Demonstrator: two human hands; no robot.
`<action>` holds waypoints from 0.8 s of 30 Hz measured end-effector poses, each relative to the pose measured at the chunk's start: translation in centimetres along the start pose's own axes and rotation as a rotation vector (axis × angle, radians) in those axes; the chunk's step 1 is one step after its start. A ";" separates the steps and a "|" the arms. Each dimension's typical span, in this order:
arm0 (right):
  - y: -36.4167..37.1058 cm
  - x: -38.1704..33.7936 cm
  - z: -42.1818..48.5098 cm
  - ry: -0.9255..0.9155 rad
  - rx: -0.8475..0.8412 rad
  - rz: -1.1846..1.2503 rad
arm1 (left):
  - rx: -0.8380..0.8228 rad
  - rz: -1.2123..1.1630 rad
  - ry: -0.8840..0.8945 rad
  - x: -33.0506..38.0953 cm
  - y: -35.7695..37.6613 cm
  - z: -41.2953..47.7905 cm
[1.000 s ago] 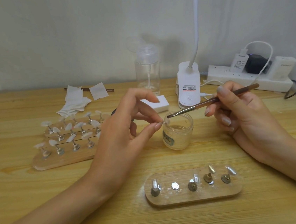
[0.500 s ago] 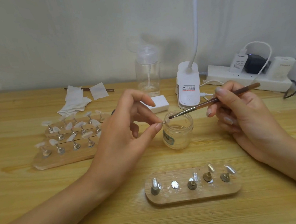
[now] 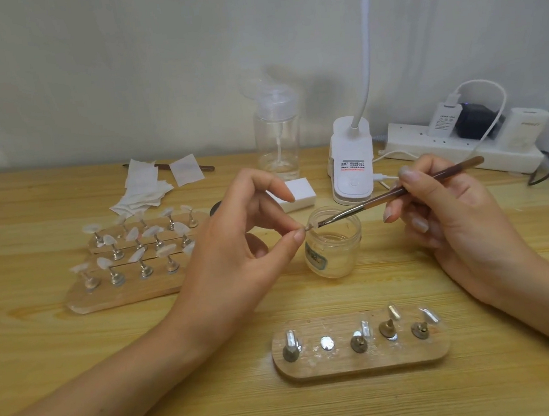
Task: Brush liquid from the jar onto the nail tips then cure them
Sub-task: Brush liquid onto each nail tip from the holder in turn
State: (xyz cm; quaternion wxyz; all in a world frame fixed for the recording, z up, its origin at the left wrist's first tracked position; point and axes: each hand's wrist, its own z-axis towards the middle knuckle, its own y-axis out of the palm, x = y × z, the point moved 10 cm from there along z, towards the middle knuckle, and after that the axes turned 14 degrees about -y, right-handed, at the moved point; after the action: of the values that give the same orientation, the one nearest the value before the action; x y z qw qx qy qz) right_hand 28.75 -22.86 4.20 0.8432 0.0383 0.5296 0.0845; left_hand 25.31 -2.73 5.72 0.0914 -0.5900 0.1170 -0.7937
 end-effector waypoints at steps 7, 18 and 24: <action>0.2 -0.1 0.0 -0.008 -0.015 -0.004 | -0.013 -0.005 -0.005 -0.1 0.1 0.0; 0.0 -0.3 0.0 -0.017 0.010 0.017 | -0.013 -0.010 -0.010 -0.2 0.1 0.1; 0.6 -0.5 -0.2 -0.023 -0.038 -0.001 | -0.012 -0.004 -0.012 -0.2 0.1 0.1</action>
State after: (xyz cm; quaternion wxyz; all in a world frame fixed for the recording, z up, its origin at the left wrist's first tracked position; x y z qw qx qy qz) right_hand 28.33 -22.32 4.65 0.8498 0.0230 0.5182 0.0935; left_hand 25.49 -2.79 5.51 0.0871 -0.5955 0.1199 -0.7896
